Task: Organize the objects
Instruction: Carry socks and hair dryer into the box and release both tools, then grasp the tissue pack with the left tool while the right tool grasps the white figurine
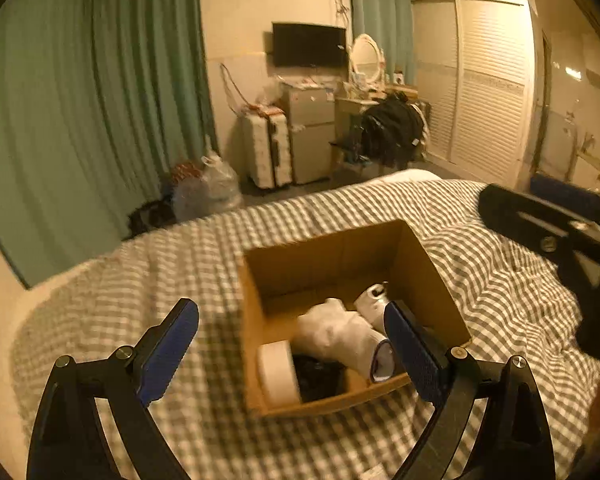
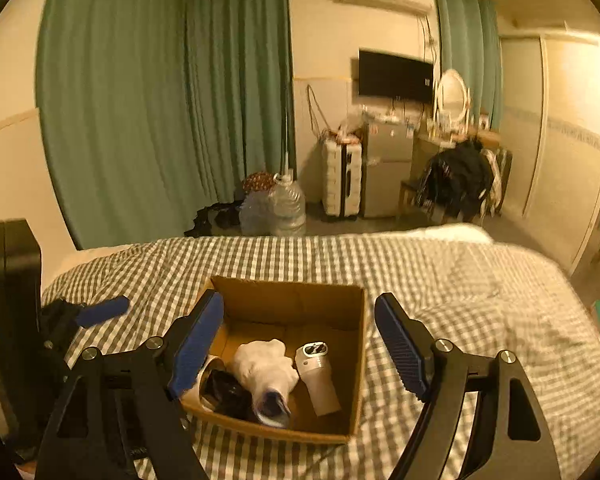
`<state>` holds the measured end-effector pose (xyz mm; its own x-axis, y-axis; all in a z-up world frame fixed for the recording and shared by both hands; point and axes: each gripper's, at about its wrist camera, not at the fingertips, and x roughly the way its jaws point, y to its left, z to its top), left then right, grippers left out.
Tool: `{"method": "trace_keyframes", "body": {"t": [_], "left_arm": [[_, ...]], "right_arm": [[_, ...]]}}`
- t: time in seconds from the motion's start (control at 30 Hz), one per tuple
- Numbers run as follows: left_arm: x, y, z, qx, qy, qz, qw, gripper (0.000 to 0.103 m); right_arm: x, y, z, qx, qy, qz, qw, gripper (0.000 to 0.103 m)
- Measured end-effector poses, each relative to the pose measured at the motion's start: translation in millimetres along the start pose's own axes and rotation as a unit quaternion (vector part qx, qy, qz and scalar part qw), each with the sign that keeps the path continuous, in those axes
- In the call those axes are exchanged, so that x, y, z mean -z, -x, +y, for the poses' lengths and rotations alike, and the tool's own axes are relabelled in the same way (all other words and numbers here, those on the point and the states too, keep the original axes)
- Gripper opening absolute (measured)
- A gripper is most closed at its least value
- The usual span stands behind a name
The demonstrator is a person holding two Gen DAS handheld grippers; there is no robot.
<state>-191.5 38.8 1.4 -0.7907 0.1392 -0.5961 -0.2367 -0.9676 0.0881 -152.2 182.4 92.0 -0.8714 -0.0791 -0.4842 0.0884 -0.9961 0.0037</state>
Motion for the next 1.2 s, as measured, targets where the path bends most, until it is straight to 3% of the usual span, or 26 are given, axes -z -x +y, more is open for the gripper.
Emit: {"method": "trace_keyframes", "body": {"t": [0.27,0.5,0.67,0.87,1.0,1.1,1.13,1.17,1.2], "left_arm": [[16.8,78.8,22.4,-0.020,0.016,-0.010,0.9996,0.096],[63.7,111.6,23.3,-0.038,0.014,-0.002,0.9992,0.096],[117.0,106.2,21.1,-0.037,0.015,0.024,0.9989,0.096],[191.3,65.3,15.4,-0.061,0.010,0.106,0.9924,0.097],[218.2,51.7,17.1,-0.055,0.013,0.135,0.9892,0.096],[221.4,46.7,22.8,-0.065,0.020,0.140,0.9878,0.096],[222.0,45.7,25.3,-0.066,0.025,0.141,0.9875,0.096],[222.9,45.9,27.7,-0.062,0.031,0.142,0.9875,0.096],[223.3,46.1,29.1,-0.060,0.034,0.144,0.9872,0.096]], "right_arm": [[-1.8,100.0,19.6,-0.011,0.025,-0.029,0.999,0.078],[41.5,144.0,31.8,-0.028,0.031,0.006,0.999,0.078],[102.0,123.9,47.0,-0.040,0.033,0.077,0.996,0.078],[187.1,69.9,59.4,-0.057,0.017,0.192,0.980,0.078],[228.9,43.3,68.3,-0.075,0.008,0.250,0.965,0.078],[241.3,30.9,78.2,-0.070,0.027,0.270,0.960,0.078],[243.6,26.6,81.2,-0.072,0.030,0.274,0.959,0.076],[246.0,22.3,83.6,-0.076,0.034,0.279,0.957,0.062],[248.5,17.1,85.4,-0.088,0.035,0.287,0.953,0.056]]}}
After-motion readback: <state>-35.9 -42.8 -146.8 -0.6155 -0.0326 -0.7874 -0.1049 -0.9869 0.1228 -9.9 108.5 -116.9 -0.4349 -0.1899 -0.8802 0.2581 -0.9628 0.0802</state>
